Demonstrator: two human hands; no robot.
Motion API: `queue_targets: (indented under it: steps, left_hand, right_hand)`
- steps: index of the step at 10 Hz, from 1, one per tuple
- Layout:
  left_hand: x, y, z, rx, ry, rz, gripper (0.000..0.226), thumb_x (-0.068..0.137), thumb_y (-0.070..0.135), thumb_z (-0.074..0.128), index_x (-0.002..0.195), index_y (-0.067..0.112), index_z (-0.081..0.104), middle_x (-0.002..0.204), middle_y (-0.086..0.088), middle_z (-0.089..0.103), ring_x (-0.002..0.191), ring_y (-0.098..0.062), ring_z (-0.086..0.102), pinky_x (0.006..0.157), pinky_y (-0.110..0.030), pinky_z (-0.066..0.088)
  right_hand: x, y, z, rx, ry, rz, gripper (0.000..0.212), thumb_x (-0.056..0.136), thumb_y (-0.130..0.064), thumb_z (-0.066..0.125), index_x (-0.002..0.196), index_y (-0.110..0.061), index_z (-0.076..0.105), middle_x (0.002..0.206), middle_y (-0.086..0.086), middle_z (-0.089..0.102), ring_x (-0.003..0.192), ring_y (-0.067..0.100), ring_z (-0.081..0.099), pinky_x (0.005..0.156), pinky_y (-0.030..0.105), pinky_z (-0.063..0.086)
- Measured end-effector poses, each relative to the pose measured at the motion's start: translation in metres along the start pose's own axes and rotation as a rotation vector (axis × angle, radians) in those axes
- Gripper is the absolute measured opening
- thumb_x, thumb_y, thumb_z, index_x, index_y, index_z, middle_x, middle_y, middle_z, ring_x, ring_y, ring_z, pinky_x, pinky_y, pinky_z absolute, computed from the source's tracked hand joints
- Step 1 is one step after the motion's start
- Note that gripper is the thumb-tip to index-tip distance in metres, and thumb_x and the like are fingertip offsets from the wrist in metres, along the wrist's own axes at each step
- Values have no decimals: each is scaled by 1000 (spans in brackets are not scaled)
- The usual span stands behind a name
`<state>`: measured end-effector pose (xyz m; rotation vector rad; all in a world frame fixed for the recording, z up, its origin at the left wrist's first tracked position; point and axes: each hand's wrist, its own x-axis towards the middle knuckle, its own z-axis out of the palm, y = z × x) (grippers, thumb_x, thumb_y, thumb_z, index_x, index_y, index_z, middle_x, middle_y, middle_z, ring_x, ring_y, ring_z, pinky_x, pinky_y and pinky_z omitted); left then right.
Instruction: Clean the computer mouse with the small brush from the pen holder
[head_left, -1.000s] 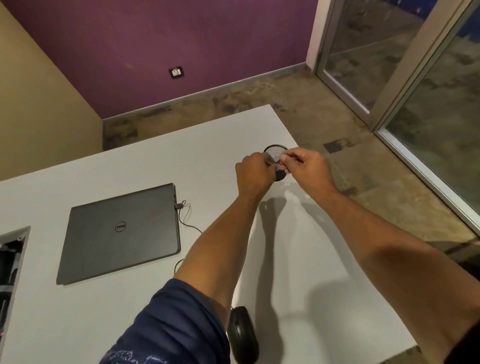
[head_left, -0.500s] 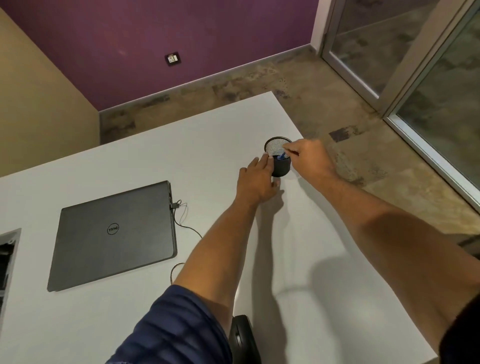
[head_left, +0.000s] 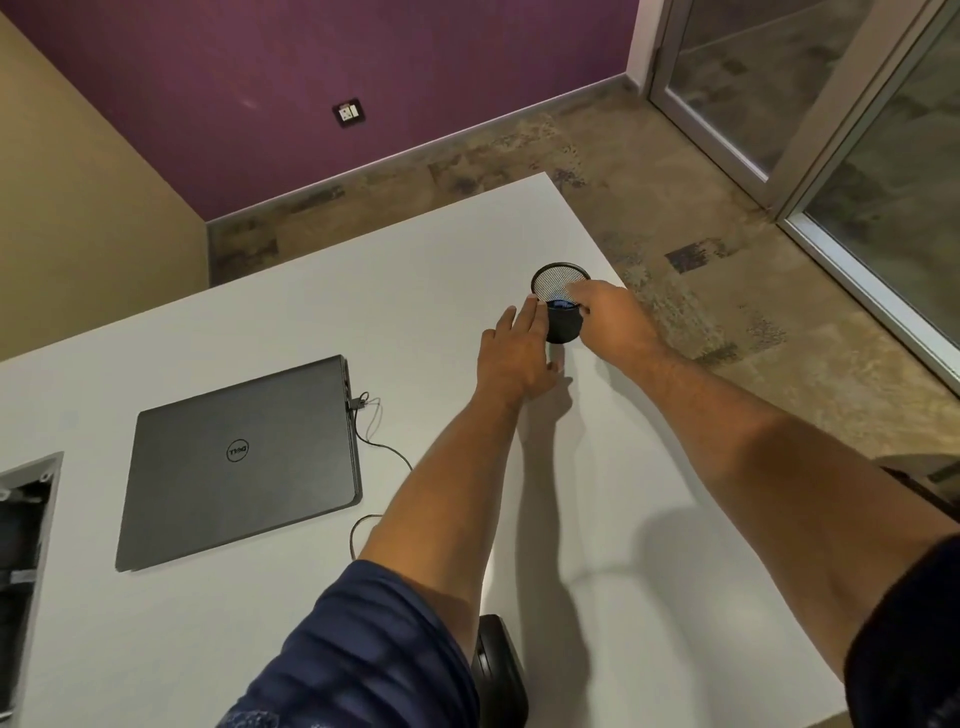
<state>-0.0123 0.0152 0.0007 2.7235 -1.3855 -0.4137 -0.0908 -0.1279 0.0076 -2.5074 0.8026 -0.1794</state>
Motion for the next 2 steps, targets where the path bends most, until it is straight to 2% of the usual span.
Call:
queue_targets:
  steps: [1, 2]
  left_hand:
    - [-19, 0, -4, -39, 24, -3, 88, 96, 45, 61, 163, 14, 12, 172, -3, 9, 155, -29, 18, 117, -50, 31]
    - [-44, -2, 1, -37, 122, 13, 80, 100, 44, 51, 163, 13, 14, 172, -4, 9, 155, -28, 20, 115, -48, 34]
  right_hand:
    - [-28, -8, -1, -1, 84, -67, 47, 94, -4, 53, 141, -12, 56, 142, 9, 60, 126, 31, 60, 104, 44, 52]
    - [-62, -12, 6, -68, 165, -185, 43, 98, -11, 54, 142, -13, 56, 143, 6, 61, 128, 27, 60, 103, 41, 52]
